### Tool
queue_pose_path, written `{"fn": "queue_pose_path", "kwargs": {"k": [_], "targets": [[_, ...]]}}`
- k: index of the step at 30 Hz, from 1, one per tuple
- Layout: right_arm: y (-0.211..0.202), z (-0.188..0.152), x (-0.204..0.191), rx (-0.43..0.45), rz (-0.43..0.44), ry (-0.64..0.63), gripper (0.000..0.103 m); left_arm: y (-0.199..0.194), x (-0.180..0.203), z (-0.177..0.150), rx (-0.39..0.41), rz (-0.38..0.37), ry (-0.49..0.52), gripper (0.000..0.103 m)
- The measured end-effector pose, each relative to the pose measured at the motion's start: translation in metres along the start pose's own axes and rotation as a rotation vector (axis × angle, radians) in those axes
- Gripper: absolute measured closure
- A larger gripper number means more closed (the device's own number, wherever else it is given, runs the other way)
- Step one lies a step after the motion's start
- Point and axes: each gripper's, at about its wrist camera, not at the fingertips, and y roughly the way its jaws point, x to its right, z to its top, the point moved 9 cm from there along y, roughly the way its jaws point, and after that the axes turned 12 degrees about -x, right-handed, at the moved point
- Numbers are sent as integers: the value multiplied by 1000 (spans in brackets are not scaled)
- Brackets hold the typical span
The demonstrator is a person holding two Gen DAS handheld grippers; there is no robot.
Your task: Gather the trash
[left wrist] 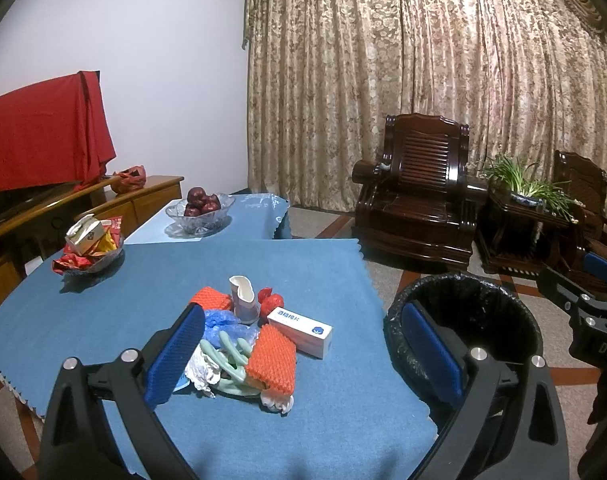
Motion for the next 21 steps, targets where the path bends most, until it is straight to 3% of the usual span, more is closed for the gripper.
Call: {"fn": "queue_pose_path", "kwargs": {"k": [21], "targets": [[0, -1, 0, 0, 1, 2, 5, -1, 1, -1, 3, 4, 2, 6]]}}
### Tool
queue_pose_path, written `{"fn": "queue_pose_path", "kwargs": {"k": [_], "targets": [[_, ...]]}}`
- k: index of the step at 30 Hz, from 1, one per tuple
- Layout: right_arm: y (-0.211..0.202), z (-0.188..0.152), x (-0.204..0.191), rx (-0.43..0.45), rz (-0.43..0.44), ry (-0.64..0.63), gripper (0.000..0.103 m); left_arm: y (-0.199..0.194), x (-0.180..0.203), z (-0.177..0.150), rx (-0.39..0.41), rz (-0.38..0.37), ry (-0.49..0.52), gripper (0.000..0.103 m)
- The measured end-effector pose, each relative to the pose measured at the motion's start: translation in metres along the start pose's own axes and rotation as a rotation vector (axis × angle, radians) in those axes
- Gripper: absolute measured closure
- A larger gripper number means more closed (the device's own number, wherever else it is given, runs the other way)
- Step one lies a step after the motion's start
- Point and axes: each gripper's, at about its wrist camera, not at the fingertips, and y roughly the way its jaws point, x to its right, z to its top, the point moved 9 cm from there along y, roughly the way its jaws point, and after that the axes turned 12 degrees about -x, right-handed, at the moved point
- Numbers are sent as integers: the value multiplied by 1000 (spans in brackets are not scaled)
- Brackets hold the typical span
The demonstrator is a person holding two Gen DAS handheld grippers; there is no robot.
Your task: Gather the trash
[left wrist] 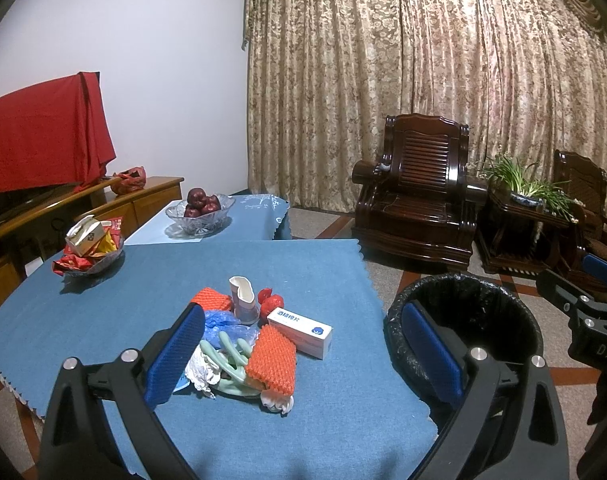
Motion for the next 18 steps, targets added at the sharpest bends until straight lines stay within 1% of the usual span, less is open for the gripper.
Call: {"fn": "queue_pose_path", "kwargs": {"k": [18], "targets": [[0, -1, 0, -1, 1, 3, 5, -1, -2, 1, -1, -1, 0, 6]]}}
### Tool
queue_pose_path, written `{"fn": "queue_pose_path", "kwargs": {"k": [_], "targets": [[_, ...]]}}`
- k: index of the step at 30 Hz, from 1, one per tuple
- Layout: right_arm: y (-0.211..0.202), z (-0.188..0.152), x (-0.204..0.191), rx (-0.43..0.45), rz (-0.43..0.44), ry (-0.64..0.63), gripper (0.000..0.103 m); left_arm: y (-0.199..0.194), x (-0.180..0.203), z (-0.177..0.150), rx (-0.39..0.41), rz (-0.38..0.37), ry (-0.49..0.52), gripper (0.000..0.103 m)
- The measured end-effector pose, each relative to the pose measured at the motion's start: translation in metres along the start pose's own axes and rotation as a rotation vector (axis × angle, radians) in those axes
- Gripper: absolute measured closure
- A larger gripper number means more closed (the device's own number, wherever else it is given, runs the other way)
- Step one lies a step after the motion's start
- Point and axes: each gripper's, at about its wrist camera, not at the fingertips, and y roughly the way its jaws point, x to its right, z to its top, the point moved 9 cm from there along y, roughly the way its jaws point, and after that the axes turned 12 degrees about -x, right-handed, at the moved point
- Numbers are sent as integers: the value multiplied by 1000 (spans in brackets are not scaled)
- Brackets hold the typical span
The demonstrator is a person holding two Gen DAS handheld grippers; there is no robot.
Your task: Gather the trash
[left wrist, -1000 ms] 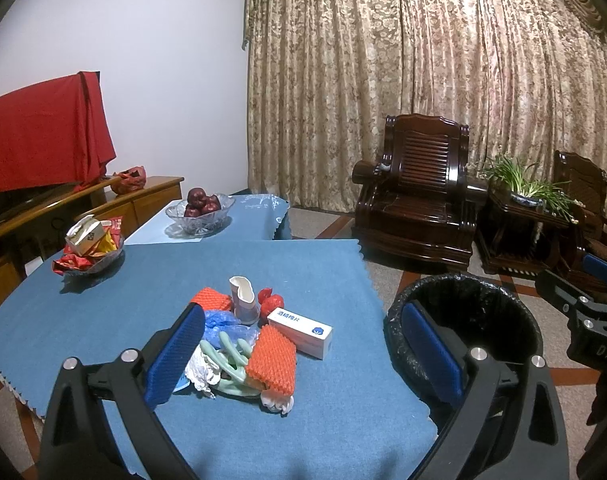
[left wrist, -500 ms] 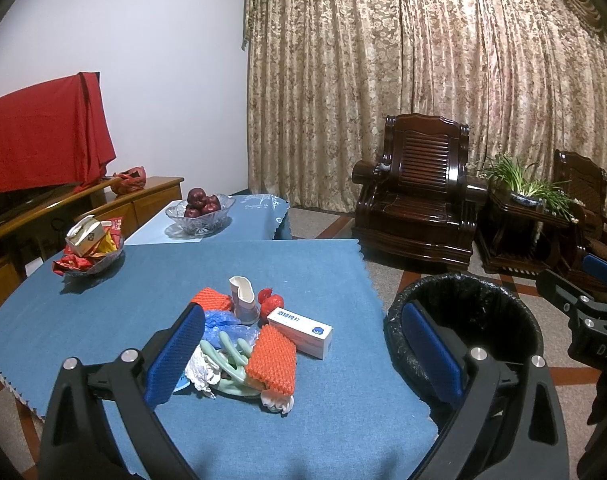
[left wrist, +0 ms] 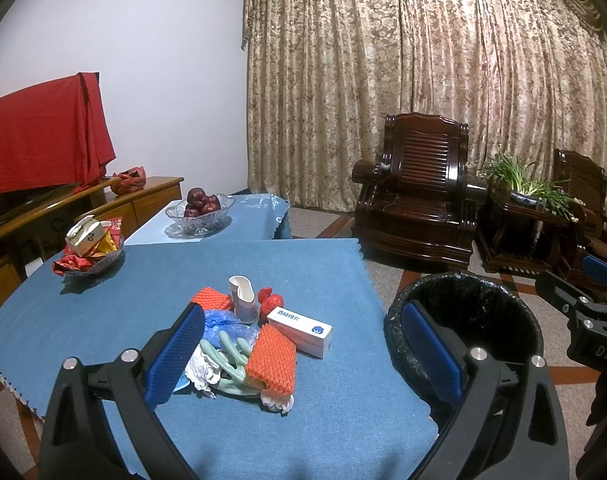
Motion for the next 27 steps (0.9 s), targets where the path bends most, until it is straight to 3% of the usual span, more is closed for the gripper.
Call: {"fn": "queue_pose_path", "kwargs": {"k": [21, 27], "targets": [[-3, 3, 0, 0, 5, 0, 5, 1, 2, -1, -2, 1, 0, 6], [14, -8, -12, -4, 17, -7, 5, -2, -8, 4, -5, 2, -2, 6]]}}
